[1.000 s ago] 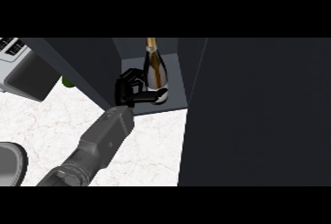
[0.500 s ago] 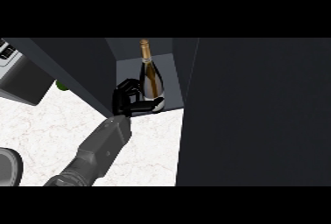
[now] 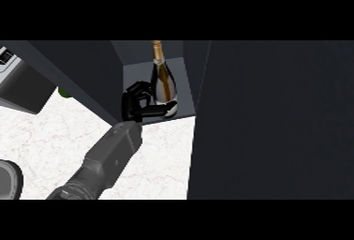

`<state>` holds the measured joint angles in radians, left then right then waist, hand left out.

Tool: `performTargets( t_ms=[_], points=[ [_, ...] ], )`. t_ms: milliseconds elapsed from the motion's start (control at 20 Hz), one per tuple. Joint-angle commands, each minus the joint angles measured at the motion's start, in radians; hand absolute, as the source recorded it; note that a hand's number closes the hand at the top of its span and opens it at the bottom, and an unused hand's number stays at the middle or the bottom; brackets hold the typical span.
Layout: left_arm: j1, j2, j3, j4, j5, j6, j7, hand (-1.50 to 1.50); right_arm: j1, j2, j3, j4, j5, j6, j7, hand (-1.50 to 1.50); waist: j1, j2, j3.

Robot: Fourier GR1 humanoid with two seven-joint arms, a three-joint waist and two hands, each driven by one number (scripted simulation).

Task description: Pick up the wine, place it into the cabinet and close the cabinet

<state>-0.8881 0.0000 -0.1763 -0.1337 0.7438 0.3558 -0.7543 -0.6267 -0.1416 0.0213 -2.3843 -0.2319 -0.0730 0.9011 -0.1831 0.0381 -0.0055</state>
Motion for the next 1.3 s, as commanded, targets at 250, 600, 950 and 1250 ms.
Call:
performTargets(
  t_ms=[250,600,950,1250],
  points=[
    [-0.073,0.000,-0.028,-0.022,0.036,0.061,0.030,1.50,-0.001,-0.008,-0.021,0.026,-0.001,0.013,-0.025,-1.50,0.010,0.006,0.001],
    [-0.168,0.000,-0.030,-0.014,0.059,0.131,0.076,1.50,0.007,-0.015,-0.034,0.024,-0.020,0.020,-0.021,-1.50,0.012,0.008,0.002],
    [-0.236,0.000,-0.023,0.016,0.070,0.145,0.132,1.50,0.045,-0.020,-0.037,-0.003,-0.024,0.032,-0.026,-1.50,0.021,0.008,0.003],
    [-0.252,0.000,-0.004,0.053,0.078,0.132,0.153,1.50,0.061,-0.033,-0.049,-0.007,-0.025,0.046,-0.033,-1.50,0.034,0.014,0.004]
  ],
)
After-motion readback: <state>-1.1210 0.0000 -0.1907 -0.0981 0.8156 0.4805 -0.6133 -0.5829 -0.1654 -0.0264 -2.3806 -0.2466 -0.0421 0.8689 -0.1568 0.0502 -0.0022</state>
